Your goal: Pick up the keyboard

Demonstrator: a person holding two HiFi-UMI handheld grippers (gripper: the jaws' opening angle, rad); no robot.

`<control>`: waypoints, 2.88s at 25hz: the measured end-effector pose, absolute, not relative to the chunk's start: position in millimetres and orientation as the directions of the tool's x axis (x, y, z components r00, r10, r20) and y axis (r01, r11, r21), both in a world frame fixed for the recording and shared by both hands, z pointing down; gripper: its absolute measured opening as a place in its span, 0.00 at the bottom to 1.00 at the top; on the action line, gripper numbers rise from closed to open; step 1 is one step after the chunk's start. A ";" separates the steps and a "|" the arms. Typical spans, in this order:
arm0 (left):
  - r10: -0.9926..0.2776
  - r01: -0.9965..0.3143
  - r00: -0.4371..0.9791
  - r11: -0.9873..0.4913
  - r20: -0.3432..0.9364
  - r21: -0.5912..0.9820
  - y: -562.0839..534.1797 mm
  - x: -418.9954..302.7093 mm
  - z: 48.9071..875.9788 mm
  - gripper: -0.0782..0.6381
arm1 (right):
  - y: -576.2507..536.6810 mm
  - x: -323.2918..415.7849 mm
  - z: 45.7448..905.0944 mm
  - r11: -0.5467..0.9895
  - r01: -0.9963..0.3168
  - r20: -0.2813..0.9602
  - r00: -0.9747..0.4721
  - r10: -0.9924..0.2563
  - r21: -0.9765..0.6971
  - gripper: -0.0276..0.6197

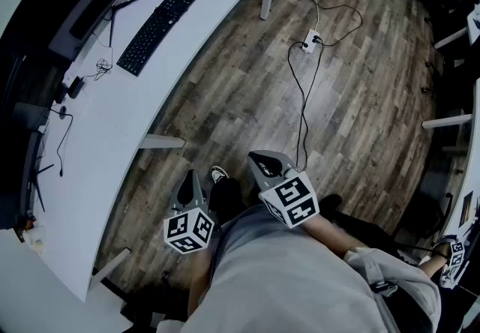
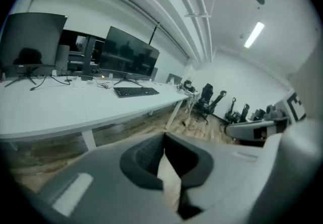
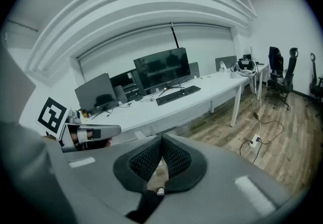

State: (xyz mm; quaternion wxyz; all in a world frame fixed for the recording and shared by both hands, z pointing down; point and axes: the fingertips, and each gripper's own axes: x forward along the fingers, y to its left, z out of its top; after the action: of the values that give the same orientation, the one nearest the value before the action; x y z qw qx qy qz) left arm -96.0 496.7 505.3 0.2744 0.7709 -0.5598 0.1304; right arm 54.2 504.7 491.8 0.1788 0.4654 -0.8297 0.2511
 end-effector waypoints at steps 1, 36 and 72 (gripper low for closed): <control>-0.787 -0.932 0.352 -0.244 0.506 0.269 510.3 -78.2 504.3 0.11 | 516.2 64.7 490.5 0.452 -0.856 0.526 -0.512 -0.679 -0.249 0.03; -0.821 -0.932 0.354 -0.271 0.448 0.239 427.9 -55.1 470.5 0.11 | 442.3 54.0 447.1 0.588 -0.680 0.339 -0.731 -0.593 -0.438 0.04; -0.856 -0.903 0.389 -0.282 0.341 0.324 209.0 -219.8 426.6 0.11 | 222.4 -62.8 456.0 0.404 -0.829 0.500 -0.557 -0.663 -0.388 0.05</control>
State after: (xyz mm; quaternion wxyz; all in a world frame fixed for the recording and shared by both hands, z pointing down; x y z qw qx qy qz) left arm -219.8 209.0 426.6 0.2372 0.7989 -0.5504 0.0502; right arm -62.8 222.4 456.0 0.1348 0.4509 -0.8269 0.3078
